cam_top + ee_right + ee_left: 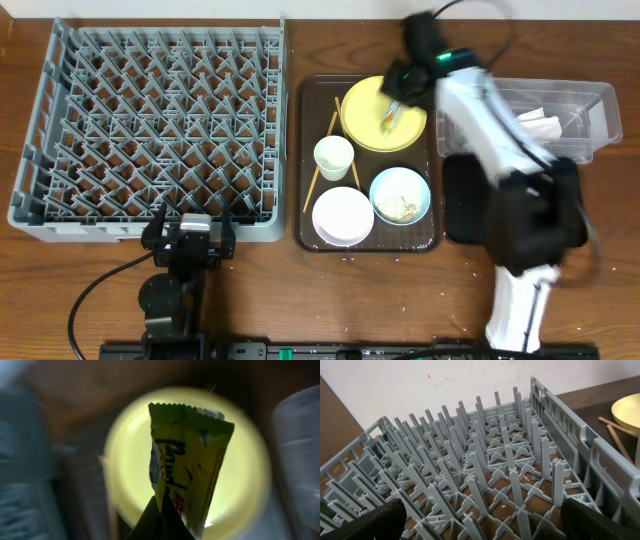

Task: Sort waste into correct bins and load items into the dishwasher
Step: 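Carry the wrapper right and release it into the clear bin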

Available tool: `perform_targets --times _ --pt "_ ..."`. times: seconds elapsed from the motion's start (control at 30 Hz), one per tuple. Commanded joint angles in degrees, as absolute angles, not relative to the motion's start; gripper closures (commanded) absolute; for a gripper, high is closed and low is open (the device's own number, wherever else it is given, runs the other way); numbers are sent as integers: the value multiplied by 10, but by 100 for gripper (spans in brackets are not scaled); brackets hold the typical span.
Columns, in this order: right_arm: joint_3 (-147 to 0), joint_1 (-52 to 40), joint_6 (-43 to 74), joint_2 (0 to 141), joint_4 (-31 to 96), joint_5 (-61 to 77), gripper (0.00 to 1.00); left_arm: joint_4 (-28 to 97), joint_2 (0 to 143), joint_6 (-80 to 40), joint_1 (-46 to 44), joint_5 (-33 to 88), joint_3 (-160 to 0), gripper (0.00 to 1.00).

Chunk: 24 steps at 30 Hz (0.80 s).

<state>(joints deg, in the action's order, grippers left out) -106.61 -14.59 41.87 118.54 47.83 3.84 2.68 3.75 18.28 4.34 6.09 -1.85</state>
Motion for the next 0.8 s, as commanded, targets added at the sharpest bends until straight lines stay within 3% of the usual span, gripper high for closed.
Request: perform_targets --times 0.0,0.27,0.57,0.63,0.7,0.77 --pt "-1072 -86 402 1101 512 12 99 36 37 190 42 69 -3 1" --pt "-1053 38 489 1091 602 -69 99 36 37 190 42 69 -3 1" --pt "-933 107 548 1098 486 -70 98 36 37 190 42 69 -3 1" --pt "-918 108 547 1098 476 -70 87 36 37 190 42 69 -3 1" --pt "-916 107 527 1098 476 -65 57 36 37 190 42 69 -3 1" --pt "-918 107 485 1095 475 -44 34 36 37 190 42 69 -3 1"
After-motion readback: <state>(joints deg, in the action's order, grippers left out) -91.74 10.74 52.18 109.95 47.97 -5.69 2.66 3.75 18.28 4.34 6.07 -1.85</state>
